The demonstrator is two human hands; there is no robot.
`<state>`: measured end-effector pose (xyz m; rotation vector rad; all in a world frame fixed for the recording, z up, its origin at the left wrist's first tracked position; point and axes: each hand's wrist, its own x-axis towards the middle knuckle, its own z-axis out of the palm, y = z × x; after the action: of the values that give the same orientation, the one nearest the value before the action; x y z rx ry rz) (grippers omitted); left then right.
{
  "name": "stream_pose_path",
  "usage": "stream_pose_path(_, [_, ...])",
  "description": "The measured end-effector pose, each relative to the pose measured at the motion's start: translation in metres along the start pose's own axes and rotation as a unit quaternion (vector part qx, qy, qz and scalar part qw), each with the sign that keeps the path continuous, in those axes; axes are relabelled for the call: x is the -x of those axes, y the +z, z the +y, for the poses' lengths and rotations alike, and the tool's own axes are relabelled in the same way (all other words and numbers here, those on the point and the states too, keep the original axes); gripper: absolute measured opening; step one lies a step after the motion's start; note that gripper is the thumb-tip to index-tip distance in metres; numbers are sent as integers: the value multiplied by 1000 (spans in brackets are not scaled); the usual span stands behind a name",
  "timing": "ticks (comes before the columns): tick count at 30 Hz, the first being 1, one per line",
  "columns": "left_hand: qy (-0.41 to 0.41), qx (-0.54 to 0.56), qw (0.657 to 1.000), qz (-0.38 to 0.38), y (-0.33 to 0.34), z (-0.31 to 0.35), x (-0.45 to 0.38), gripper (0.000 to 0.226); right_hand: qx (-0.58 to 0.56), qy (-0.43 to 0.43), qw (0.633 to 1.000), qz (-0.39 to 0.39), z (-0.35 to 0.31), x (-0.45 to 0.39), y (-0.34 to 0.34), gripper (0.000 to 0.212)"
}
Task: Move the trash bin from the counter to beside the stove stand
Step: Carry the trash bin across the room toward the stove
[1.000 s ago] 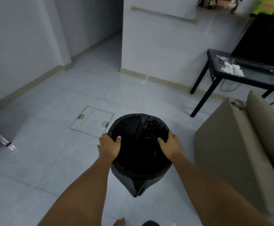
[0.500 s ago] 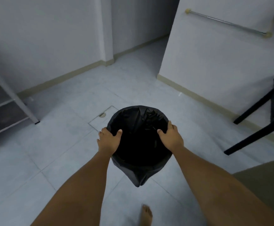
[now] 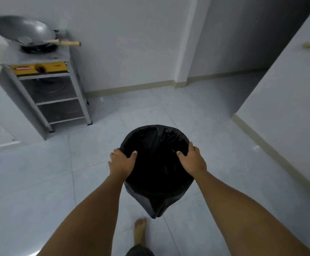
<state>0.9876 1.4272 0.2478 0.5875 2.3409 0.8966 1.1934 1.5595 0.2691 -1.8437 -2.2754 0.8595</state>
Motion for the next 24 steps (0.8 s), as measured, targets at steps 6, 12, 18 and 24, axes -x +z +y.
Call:
stream_pose_path(6, [-32, 19, 999, 33, -8, 7, -61, 80, 16, -46, 998, -31, -45, -77, 11, 80])
stream_pose_path(12, [-60, 37, 996, 60, -30, 24, -154, 80, 23, -90, 994, -60, -117, -171, 25, 81])
stream_pose_path(18, [-58, 37, 995, 73, -57, 55, -244, 79, 29, -106, 992, -66, -184, -256, 30, 81])
stream_pose_path(24, [-63, 32, 994, 78, -68, 86, -339, 77, 23, -127, 989, -74, -242, -352, 35, 81])
